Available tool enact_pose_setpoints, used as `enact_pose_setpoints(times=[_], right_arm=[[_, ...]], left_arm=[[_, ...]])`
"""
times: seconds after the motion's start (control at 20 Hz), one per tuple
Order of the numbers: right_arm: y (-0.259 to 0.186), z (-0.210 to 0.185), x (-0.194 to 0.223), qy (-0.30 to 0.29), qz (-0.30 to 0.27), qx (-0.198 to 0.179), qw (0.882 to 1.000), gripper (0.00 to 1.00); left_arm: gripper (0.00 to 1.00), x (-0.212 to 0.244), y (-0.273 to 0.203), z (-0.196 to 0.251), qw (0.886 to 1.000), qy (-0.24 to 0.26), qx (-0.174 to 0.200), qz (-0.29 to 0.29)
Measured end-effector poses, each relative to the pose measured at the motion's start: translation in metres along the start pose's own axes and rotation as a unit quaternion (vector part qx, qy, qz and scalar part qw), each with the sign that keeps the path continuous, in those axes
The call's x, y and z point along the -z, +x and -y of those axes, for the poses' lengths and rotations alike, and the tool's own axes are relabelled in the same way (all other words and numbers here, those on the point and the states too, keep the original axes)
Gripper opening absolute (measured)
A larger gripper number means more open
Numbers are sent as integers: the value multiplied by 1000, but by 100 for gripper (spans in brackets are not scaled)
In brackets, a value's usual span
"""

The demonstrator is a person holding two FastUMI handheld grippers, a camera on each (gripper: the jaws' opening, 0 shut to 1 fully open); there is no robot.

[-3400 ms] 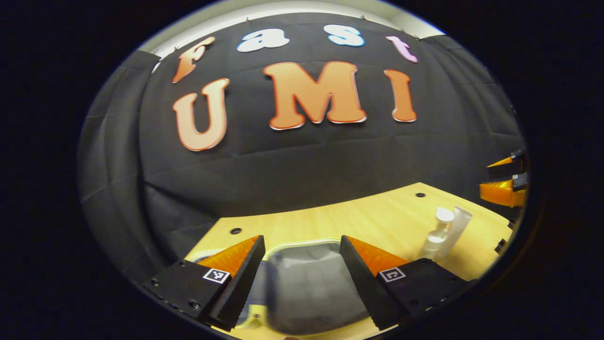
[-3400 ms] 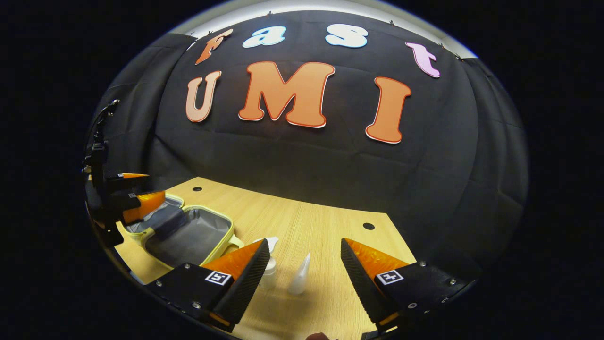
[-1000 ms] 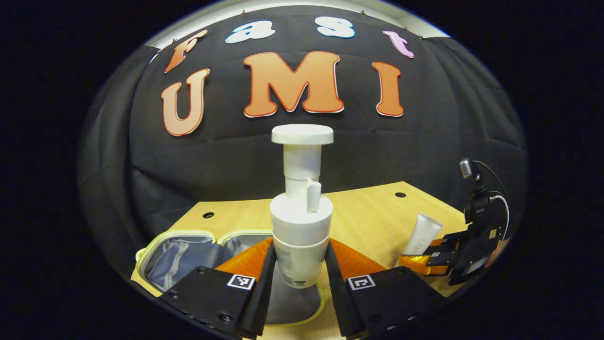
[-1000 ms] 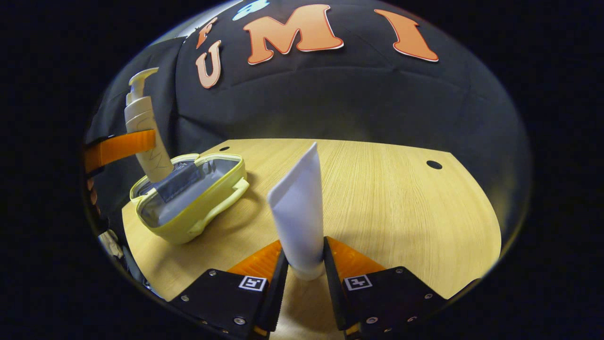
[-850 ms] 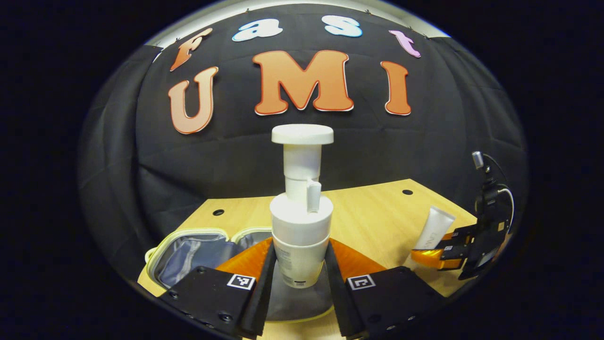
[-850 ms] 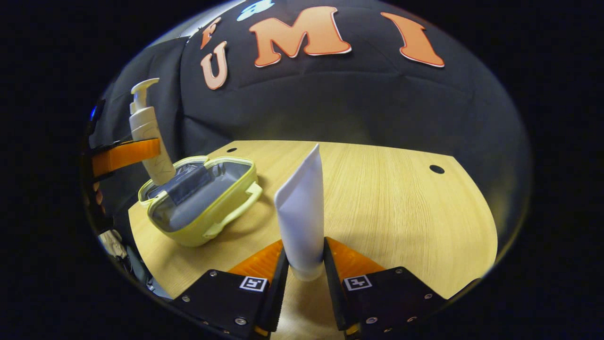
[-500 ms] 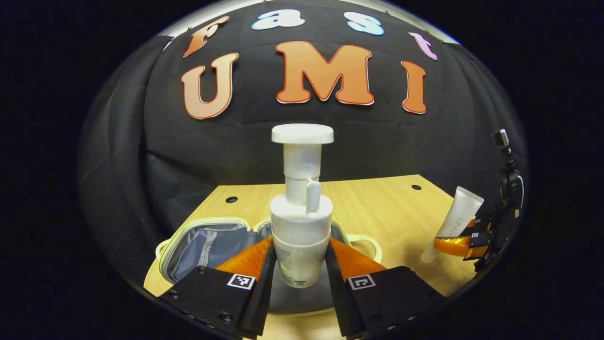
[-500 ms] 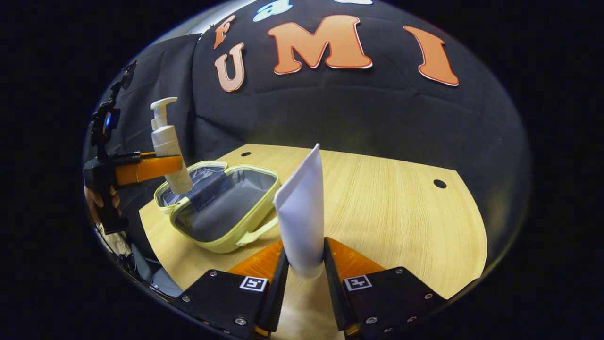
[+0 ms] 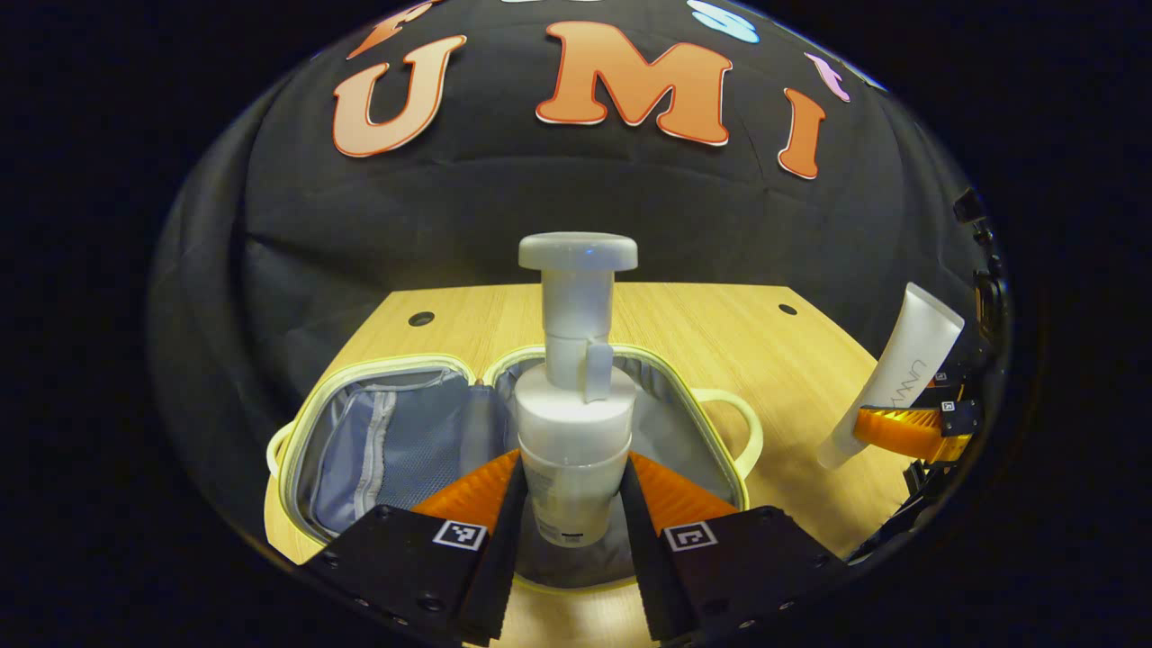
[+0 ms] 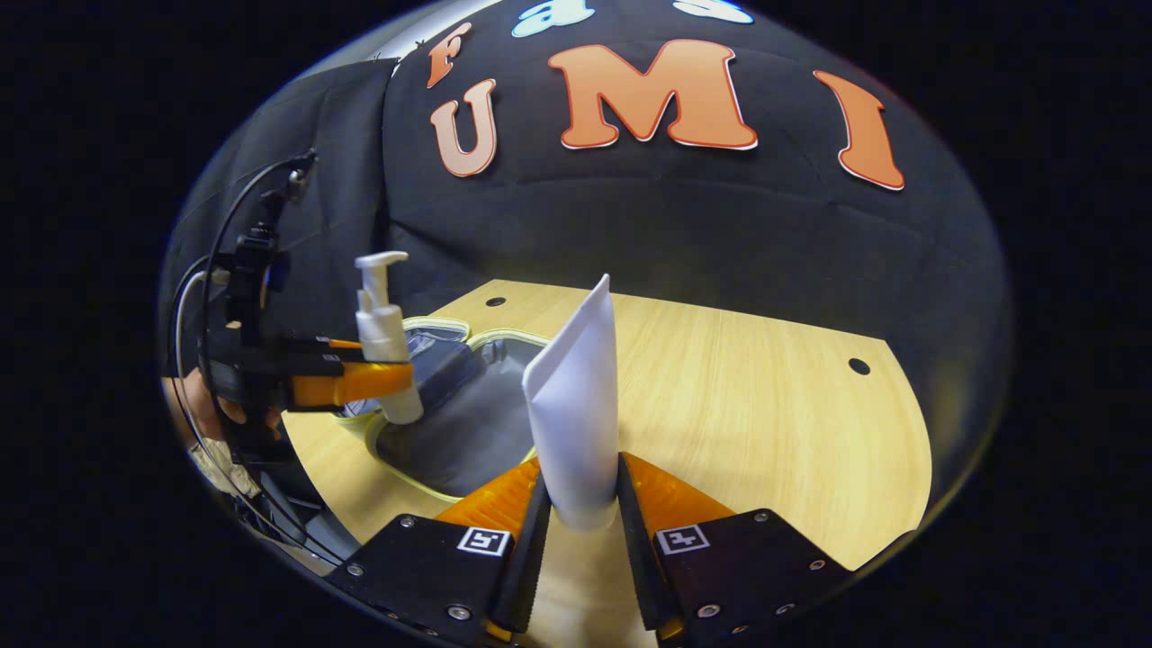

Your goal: First open the suitcase, pack the skin care products into it, and then close the suitcase.

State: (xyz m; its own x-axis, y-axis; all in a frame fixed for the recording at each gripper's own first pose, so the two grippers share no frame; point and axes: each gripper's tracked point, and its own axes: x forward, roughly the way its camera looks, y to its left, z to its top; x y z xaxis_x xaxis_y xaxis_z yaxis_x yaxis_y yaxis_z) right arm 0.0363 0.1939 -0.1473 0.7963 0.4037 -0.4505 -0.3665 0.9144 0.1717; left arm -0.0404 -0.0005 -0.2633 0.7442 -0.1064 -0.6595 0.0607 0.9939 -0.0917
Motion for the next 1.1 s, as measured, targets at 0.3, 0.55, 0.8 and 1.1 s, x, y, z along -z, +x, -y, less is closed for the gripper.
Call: enact_pose_setpoints(times=[0.3,0.55,0.8,1.1], right_arm=[[19,-35,-6,15,-7,2,1000,45],[30,-48,-10,25,-9,11,1000,45],[41,-48,-14,46,-14,19,999,45],[57,-52,-16,61,-24,14,998,45]], left_arm=[[57,33,11,7,996,-10,50,-73],[57,44,27,12,991,-19,72,-113],[55,44,39,14,987,-2,64,-147],[57,64,50,0,978,-19,17,-206]])
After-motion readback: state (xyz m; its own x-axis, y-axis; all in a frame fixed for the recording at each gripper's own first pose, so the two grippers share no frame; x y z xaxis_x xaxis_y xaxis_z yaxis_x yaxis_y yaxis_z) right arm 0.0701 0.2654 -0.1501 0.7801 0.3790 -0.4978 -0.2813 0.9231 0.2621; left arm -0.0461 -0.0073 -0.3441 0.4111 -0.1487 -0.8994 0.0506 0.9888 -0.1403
